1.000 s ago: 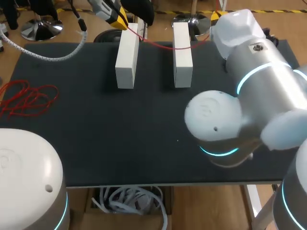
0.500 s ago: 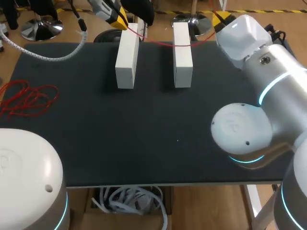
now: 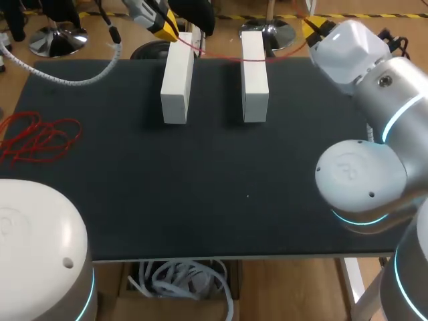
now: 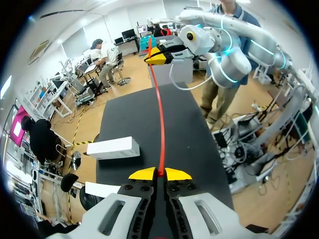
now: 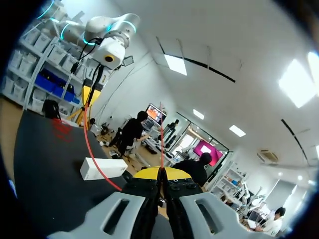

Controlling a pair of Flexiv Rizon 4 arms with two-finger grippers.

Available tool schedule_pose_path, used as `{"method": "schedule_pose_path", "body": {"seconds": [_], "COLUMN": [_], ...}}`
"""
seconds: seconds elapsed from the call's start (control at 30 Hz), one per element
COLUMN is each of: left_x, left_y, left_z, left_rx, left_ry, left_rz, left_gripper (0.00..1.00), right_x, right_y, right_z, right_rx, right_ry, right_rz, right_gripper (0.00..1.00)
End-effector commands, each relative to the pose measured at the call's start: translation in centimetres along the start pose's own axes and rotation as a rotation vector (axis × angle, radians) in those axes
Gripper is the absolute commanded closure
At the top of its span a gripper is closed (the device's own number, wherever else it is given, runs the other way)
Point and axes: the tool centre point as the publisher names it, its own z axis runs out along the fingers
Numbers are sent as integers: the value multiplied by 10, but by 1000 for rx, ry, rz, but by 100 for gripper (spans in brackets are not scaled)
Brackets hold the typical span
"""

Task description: Grab the tape and strap the tape.

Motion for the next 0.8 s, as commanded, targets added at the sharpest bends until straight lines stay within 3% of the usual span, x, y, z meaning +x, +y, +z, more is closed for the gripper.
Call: {"method": "schedule_pose_path", "body": {"seconds": [0.03, 0.27, 0.6, 0.8], "left_x": [0, 0, 0, 0], "left_y": [0, 0, 0, 0], "left_z": [-1, -1, -1, -1], "left_rx": [-5, -5, -5, -5], "left_ry": [2, 2, 2, 2], "left_rz": [-1, -1, -1, -1], "left_gripper": [100, 100, 100, 100], "right_x": [9, 29, 52, 61], "right_y": [17, 28, 33, 36], "right_z": [3, 7, 19, 26], "right_rx": [81, 154, 351, 419], "right_ry": [-49, -90, -182, -229], "right_rz": [-45, -159, -285, -366], "right_gripper": [100, 100, 100, 100]}}
